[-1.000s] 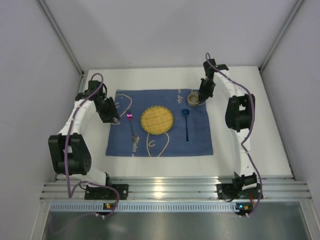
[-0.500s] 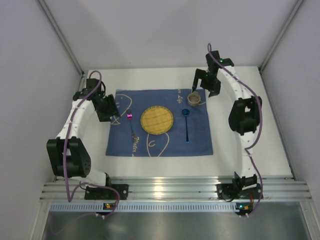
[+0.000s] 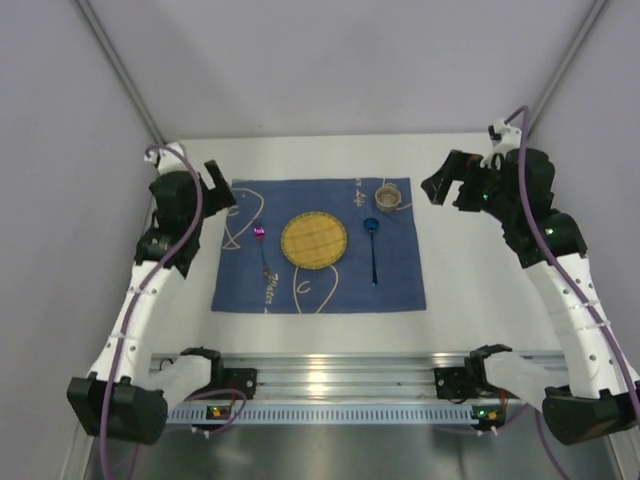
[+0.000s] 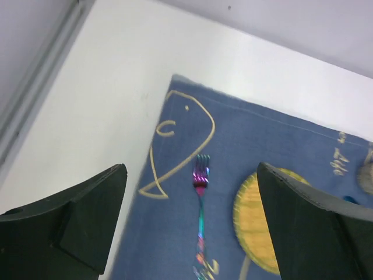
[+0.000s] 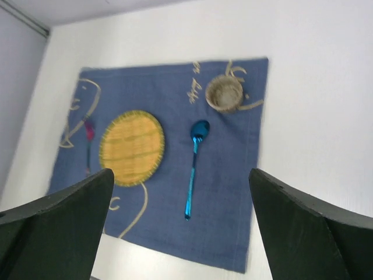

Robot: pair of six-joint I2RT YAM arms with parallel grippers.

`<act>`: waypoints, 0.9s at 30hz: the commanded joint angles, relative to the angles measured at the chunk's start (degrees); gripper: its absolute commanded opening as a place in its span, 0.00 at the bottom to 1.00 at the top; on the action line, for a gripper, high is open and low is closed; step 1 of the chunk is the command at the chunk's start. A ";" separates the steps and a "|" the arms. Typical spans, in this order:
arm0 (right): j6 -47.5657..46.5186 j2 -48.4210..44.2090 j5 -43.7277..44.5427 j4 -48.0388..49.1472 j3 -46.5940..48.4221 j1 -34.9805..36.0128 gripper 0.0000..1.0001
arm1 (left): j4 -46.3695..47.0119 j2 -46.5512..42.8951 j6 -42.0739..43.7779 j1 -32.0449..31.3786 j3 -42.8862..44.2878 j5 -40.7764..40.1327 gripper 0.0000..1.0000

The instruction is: Set the dinner table for one person

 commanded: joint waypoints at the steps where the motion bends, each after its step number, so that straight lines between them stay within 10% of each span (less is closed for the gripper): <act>1: 1.09 -1.58 3.58 4.27 -12.32 0.37 1.00 | 38.21 -6.75 19.03 -4.21 -22.73 -9.11 0.99; 4: -0.14 -6.86 10.79 5.15 -18.05 0.37 1.00 | 55.46 -10.55 26.54 -3.96 -42.09 -7.88 0.99; 10: -5.94 -12.14 13.69 3.84 -21.05 1.33 1.00 | 68.93 3.40 24.35 0.60 -52.48 -0.02 0.99; 19: -5.33 -22.51 16.52 3.57 -27.02 1.33 1.00 | 71.94 22.13 18.55 7.72 -41.26 9.86 0.95; 24: -1.56 -24.71 14.85 4.71 -28.52 1.33 1.00 | 96.71 27.59 18.02 8.70 -51.27 14.44 0.98; 27: 0.81 -24.19 12.92 7.16 -30.27 1.33 1.00 | 89.01 26.19 18.11 8.79 -48.82 15.15 0.98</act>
